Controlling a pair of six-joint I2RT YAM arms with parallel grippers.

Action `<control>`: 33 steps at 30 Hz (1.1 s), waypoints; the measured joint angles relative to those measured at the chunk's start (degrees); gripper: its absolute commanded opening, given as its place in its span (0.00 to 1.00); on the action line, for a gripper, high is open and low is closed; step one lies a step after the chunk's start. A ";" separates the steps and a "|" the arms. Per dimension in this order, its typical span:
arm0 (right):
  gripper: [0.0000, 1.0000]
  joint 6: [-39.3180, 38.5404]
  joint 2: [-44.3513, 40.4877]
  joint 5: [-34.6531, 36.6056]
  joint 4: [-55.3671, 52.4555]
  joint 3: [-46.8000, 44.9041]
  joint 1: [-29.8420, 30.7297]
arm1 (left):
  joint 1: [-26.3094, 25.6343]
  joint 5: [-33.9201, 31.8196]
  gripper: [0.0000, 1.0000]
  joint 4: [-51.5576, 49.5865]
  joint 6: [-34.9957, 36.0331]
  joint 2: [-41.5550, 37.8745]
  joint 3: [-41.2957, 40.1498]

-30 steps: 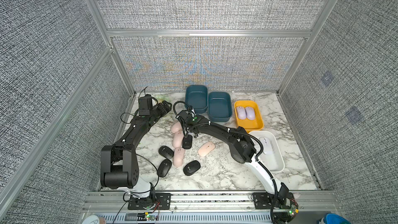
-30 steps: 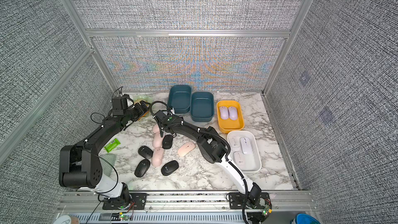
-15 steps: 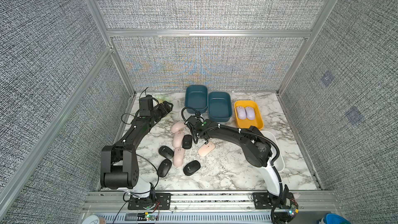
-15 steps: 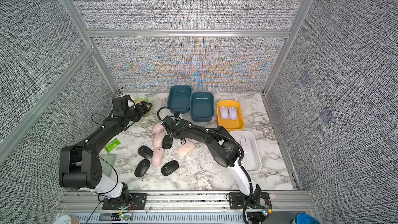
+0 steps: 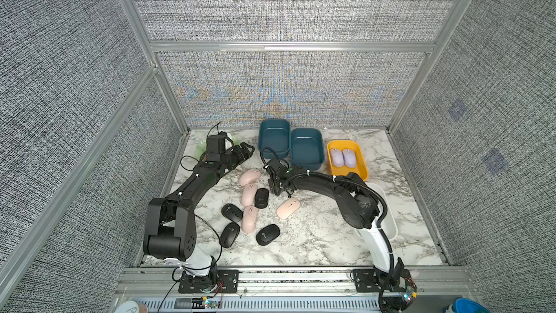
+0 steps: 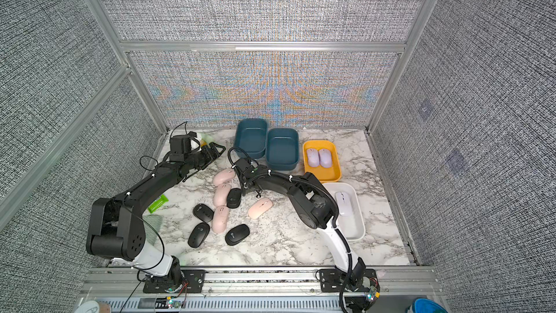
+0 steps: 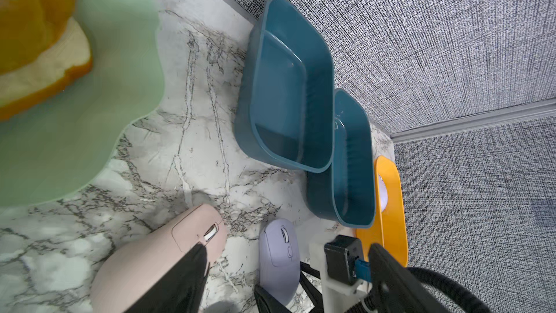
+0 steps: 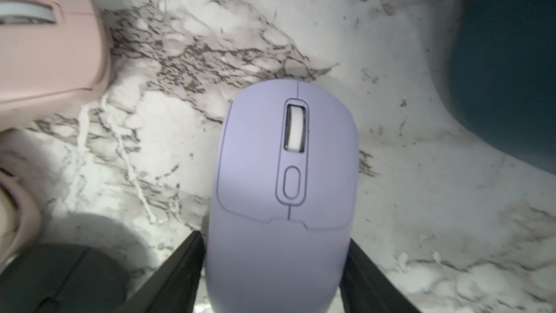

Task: Place the mice by color into the storage box
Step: Pick up the mouse from the center of the board.

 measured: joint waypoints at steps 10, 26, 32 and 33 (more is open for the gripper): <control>0.57 0.63 -0.92 -2.51 0.24 -0.66 -0.24 | -0.39 0.02 0.85 -0.04 0.70 -0.61 0.15; 0.55 1.18 -7.82 -2.03 1.70 -6.01 0.04 | -1.51 0.04 0.85 -0.09 1.51 -1.29 0.24; 0.55 1.11 -12.28 -1.36 1.88 -10.36 0.55 | -3.23 0.17 0.85 -0.02 1.68 -1.62 0.24; 0.55 1.03 -13.11 -1.14 1.99 -11.19 0.55 | -3.54 0.28 0.85 -0.02 1.70 -1.77 0.24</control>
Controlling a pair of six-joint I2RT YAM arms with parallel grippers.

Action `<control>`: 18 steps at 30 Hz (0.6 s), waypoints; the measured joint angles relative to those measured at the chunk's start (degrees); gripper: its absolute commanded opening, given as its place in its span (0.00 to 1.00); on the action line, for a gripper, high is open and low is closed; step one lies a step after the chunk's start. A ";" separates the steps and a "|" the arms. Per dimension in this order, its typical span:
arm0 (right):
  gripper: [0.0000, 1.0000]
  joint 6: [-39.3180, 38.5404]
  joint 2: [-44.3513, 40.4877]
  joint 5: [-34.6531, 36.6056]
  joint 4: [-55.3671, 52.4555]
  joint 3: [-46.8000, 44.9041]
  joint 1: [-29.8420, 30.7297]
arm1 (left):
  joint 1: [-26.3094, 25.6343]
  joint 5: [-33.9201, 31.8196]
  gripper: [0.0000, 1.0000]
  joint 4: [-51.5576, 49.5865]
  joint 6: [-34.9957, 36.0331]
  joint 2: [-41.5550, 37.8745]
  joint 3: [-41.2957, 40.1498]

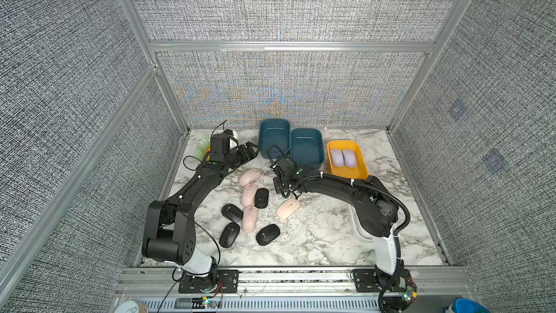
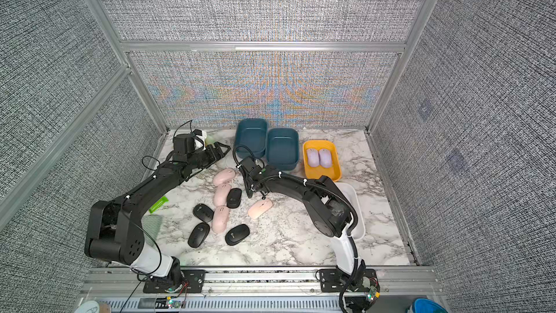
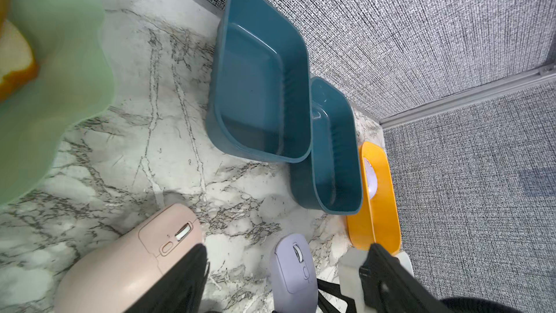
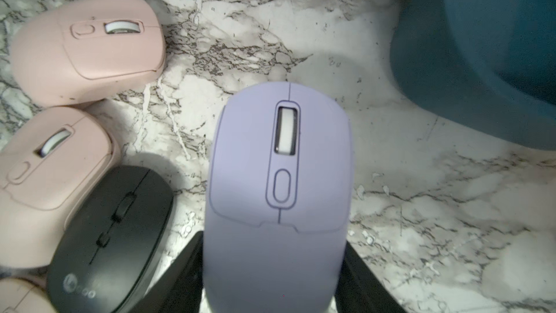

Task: Place the mice by color into the storage box
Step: Pick up the mouse from the center of the board.

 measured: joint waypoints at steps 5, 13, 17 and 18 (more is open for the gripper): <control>0.55 -0.52 -4.42 1.36 -0.13 -3.54 0.11 | -1.79 0.00 0.85 0.00 0.39 -0.70 0.00; 0.55 -3.04 -14.29 4.85 -0.98 -8.15 -1.07 | -3.72 -0.07 0.85 0.02 0.94 -1.53 0.00; 0.55 -4.28 -19.26 6.49 -1.88 -10.51 -5.20 | -4.28 -0.37 0.85 -0.13 1.33 -1.53 0.00; 0.55 -4.59 -20.46 6.71 -2.01 -11.19 -6.71 | -4.33 -0.37 0.85 -0.13 1.36 -1.53 0.02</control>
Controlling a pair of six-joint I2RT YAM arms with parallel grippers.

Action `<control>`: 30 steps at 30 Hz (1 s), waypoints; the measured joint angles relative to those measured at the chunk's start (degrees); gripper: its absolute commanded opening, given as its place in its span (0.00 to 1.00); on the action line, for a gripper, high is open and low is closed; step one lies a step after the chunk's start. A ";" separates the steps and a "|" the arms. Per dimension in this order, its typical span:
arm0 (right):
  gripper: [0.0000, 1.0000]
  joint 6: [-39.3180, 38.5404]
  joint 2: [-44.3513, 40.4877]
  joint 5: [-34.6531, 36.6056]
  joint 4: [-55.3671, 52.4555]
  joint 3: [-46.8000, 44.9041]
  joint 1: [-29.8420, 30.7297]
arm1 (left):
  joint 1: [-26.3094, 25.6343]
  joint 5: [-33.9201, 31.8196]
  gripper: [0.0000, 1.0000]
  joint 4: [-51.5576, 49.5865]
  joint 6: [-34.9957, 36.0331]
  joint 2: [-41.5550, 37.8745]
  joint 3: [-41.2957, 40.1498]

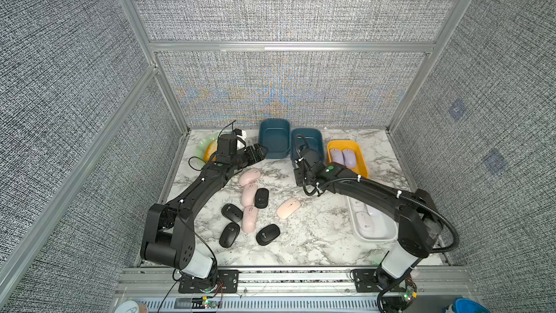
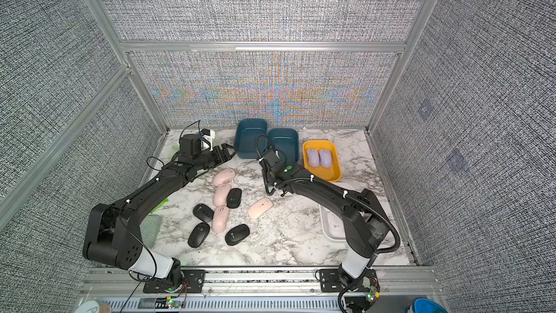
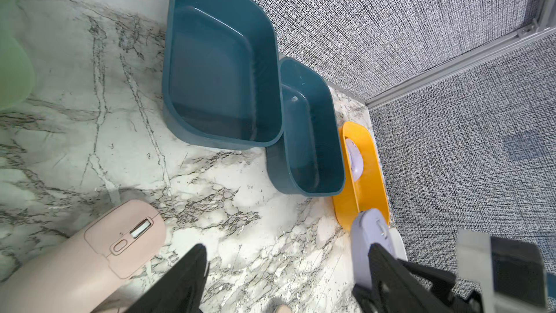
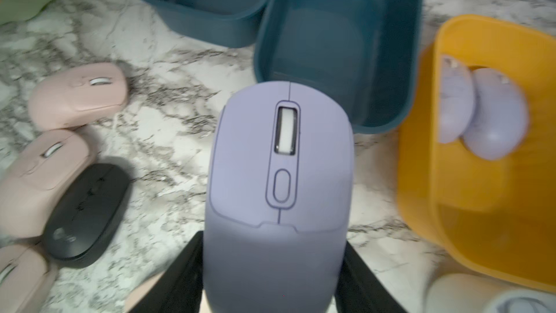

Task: Place the mice by color into the storage box
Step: Pick up the mouse from the center of the board, then place the mouse in the storage box.

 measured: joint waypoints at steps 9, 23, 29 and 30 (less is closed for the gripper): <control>0.55 -3.50 -4.15 -1.09 -2.51 -2.82 -16.63 | -0.83 -0.02 0.85 -1.09 0.59 0.24 0.28; 0.55 -14.03 8.81 -11.67 -5.57 2.49 -29.40 | -2.21 -0.07 0.85 -1.53 1.05 1.88 0.79; 0.55 -16.37 13.14 -14.29 -7.67 5.53 -30.62 | -2.43 -0.07 0.85 -1.53 1.25 2.16 1.03; 0.56 -16.57 13.77 -14.78 -8.24 5.95 -30.77 | -2.47 -0.07 0.85 -1.53 1.25 2.25 1.03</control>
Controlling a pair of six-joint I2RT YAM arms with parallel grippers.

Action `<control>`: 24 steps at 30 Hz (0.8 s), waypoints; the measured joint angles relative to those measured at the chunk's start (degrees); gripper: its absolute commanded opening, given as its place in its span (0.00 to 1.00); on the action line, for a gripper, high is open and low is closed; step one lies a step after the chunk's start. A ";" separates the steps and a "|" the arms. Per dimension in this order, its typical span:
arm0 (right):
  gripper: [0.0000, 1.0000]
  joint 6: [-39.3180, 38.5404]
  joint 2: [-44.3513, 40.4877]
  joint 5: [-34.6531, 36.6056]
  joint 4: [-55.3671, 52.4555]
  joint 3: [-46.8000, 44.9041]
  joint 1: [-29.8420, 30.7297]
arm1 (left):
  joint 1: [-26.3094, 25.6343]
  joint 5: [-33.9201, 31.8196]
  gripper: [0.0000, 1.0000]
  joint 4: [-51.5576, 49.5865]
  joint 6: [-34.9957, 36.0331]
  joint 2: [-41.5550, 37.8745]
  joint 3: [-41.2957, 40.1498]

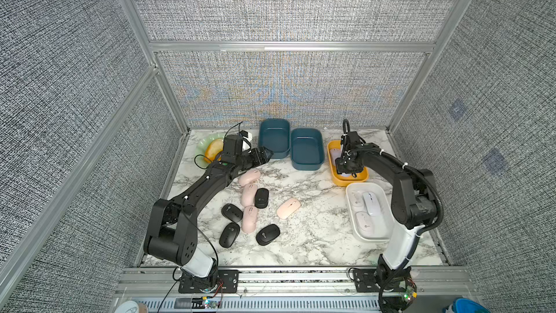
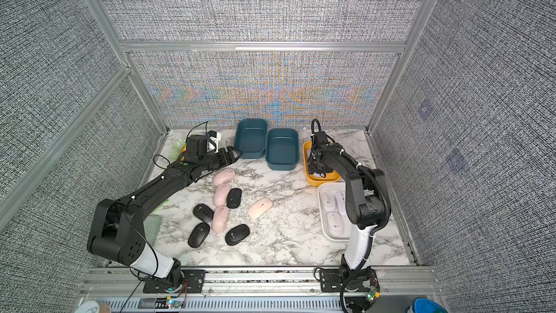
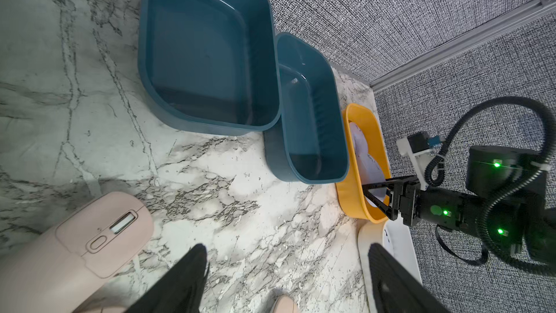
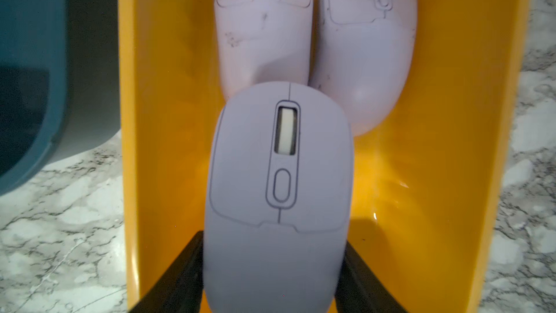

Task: Place the mice by color into the storage box
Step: Place the mouse in the storage box.

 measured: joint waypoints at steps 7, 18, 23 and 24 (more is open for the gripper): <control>0.56 -0.90 2.29 -0.79 -2.32 0.76 0.00 | -0.15 -0.09 0.85 -0.02 0.20 0.52 0.00; 0.66 -2.73 5.31 -2.32 -2.32 1.44 -0.61 | -0.72 -0.44 0.85 -0.09 0.68 1.05 0.31; 0.69 -2.69 4.85 -2.54 -1.55 1.53 -0.48 | -0.92 -0.46 0.85 -0.17 0.83 1.16 0.70; 0.69 -2.62 4.35 -2.54 -1.49 1.51 -0.48 | -0.92 -0.46 0.85 -0.20 0.83 1.16 0.70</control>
